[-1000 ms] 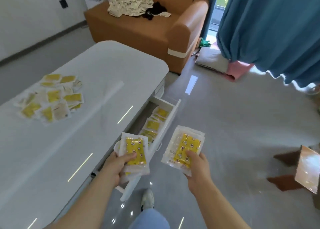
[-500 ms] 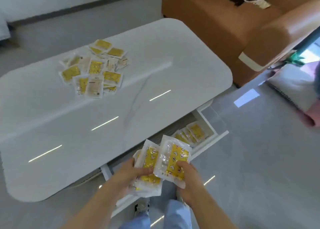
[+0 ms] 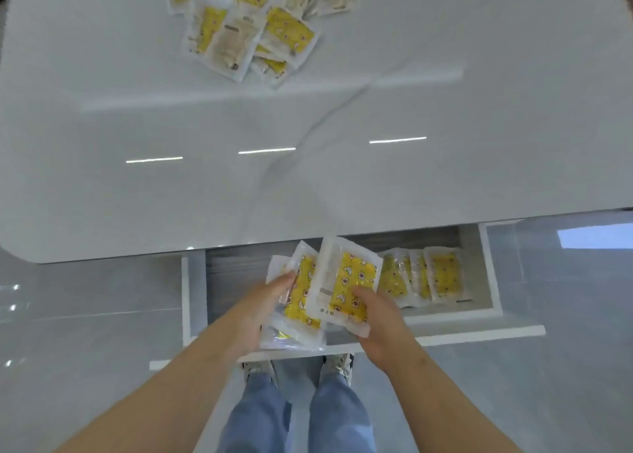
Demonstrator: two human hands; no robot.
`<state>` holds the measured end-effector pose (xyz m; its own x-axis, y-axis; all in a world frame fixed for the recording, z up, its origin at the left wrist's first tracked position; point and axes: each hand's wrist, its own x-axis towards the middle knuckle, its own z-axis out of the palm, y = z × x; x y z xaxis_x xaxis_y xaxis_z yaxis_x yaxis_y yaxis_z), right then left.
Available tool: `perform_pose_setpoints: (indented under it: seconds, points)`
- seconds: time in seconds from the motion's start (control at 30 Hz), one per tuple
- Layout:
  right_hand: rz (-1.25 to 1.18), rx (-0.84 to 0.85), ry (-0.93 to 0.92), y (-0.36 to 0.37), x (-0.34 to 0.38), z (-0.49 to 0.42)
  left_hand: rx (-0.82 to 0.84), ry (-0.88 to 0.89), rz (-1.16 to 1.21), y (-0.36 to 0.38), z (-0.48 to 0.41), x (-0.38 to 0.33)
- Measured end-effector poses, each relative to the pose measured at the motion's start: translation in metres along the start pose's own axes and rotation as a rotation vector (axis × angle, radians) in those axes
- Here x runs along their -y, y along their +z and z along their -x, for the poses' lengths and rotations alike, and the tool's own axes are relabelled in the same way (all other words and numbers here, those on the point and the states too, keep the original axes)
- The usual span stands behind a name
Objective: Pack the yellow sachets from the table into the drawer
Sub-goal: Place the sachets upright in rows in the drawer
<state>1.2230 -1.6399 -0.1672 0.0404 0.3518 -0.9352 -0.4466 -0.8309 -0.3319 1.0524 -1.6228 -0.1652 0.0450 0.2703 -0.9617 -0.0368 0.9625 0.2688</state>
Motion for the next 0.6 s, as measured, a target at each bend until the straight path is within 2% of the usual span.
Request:
perform_pose_setpoints:
  seconds: [0.23,0.47,0.6]
  points:
    - [0.229,-0.098,-0.045,-0.007,-0.018,-0.085,-0.276,0.011,-0.052,-0.017,-0.086,0.019]
    - [0.455,-0.150,-0.090,-0.017,-0.026,-0.114,-0.241,0.043,-0.239,-0.013,-0.138,0.033]
    - [0.474,-0.178,-0.087,-0.019,-0.031,-0.117,-0.246,0.068,-0.288,-0.012,-0.153,0.038]
